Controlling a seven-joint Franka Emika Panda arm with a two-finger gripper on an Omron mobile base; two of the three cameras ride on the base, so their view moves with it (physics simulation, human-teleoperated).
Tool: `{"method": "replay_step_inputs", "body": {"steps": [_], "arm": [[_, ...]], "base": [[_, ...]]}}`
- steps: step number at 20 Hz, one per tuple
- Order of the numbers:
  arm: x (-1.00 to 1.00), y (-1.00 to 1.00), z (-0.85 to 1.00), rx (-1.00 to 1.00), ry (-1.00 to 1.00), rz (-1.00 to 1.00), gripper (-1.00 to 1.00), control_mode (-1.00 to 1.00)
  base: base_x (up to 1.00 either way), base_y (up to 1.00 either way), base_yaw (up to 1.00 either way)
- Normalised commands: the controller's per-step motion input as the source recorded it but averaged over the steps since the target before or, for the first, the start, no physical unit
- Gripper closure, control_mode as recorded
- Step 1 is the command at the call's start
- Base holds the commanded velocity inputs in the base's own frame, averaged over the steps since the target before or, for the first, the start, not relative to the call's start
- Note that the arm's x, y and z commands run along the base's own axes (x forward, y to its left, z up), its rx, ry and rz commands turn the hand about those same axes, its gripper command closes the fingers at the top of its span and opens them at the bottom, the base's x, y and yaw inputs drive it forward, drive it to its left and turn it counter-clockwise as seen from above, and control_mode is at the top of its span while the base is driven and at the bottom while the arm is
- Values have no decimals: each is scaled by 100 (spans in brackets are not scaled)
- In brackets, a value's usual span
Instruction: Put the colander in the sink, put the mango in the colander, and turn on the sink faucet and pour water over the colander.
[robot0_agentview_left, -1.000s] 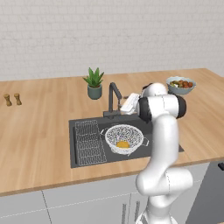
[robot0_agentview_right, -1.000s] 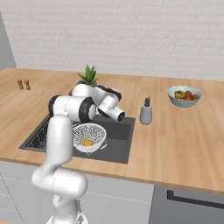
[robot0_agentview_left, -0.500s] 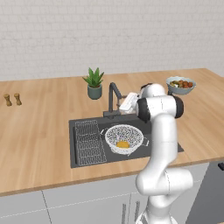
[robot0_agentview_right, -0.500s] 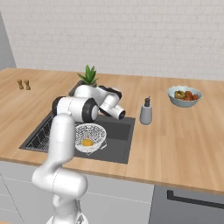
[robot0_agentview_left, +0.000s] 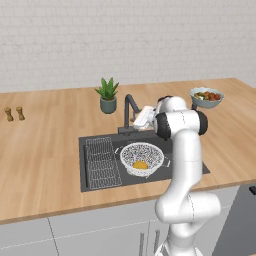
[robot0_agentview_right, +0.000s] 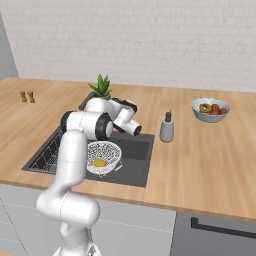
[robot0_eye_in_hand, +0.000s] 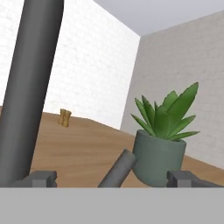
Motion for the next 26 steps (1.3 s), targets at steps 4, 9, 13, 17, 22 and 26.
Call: {"method": "replay_step_inputs", "body": {"steps": [4, 9, 13, 17, 22, 26], "arm": [[-11, 27, 0, 0, 0, -4, -100, -100], [7, 3, 0, 0, 0, -8, -100, -100], [15, -1, 0, 0, 0, -7, -100, -100], [20, -9, 0, 0, 0, -4, -100, -100], [18, -5, -2, 0, 0, -1, 100, -100], [1, -15, -17, 0, 0, 0, 100, -100]], "base": [[0, 0, 0], [0, 0, 0], [0, 0, 0], [0, 0, 0], [0, 0, 0], [0, 0, 0]]}}
